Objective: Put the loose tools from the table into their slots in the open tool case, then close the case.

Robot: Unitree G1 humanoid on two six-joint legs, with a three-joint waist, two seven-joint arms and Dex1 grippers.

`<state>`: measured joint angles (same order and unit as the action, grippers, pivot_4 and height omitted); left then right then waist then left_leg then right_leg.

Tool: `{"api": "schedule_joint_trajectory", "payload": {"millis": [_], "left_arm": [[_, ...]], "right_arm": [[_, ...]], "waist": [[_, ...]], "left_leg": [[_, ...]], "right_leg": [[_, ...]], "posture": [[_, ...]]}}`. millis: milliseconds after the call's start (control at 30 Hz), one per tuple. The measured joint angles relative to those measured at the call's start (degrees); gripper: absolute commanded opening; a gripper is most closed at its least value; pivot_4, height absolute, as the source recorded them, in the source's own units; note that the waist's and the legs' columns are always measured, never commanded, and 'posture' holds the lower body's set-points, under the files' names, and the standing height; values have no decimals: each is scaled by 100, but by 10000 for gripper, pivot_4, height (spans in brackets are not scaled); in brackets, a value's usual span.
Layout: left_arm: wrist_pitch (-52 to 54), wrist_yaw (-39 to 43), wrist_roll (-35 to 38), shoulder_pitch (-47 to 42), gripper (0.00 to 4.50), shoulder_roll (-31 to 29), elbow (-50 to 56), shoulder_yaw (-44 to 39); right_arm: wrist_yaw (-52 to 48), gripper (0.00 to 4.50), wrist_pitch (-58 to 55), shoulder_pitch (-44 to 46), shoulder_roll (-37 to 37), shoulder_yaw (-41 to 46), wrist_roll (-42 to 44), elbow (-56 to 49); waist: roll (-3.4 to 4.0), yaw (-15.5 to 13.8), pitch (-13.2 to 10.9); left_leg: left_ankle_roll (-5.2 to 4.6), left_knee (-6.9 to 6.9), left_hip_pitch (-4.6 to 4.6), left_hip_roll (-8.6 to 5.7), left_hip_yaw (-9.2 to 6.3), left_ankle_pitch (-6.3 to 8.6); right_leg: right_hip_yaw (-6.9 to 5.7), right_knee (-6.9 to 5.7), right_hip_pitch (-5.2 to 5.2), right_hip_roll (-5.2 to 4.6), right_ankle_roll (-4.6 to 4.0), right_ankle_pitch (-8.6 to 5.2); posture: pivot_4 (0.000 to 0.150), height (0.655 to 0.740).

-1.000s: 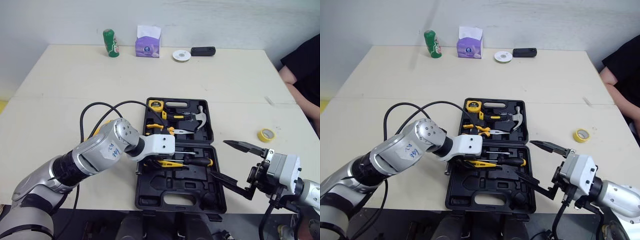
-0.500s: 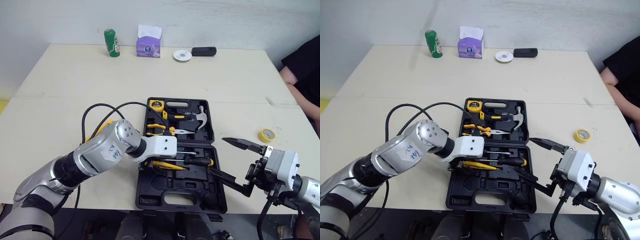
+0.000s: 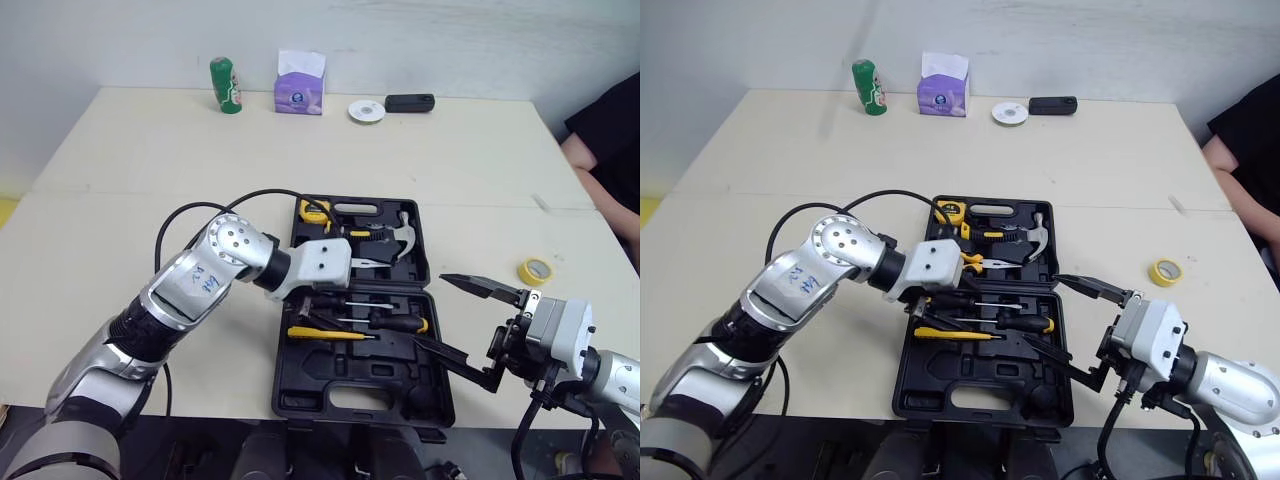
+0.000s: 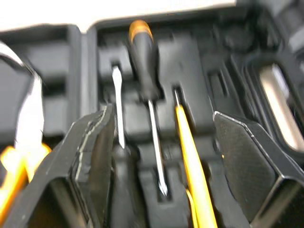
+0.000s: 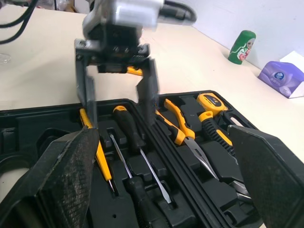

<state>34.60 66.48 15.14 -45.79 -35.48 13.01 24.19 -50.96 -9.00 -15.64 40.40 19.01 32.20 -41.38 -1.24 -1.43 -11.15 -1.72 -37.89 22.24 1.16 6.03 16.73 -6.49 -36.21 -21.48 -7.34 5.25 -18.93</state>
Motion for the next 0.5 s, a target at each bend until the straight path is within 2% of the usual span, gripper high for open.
{"api": "schedule_joint_trajectory", "payload": {"millis": [67,200,267,500], "left_arm": [[-310,184,237,108,26728,64,-158,-354],[-858,597,562,408,7386,83,-346,-744],[-1277,956,730,696,714,76,-465,-855],[-2140,1073,489,1603,242,86,-604,-872]], "right_arm": [[-18,45000,3,-56,0,0,-1,1],[-47,45000,13,-83,0,3,-4,12],[-55,45000,31,-84,-2,4,-16,19],[-226,45000,263,-343,-45,185,-9,160]], "waist": [[0,9,0],[1,12,0],[1,7,0],[1,1,1]], "left_leg": [[0,0,-1,1,0,0],[0,-1,-2,1,1,0],[0,-3,-2,-1,1,0],[-7,-3,-2,-2,0,4]], "right_leg": [[-1,-2,0,0,0,0],[-2,-5,0,0,0,0],[-2,-5,0,-1,0,0],[-3,-4,3,-5,1,0]], "posture": [[1500,7400],[1500,7400],[1500,7400],[1500,7400]]}}
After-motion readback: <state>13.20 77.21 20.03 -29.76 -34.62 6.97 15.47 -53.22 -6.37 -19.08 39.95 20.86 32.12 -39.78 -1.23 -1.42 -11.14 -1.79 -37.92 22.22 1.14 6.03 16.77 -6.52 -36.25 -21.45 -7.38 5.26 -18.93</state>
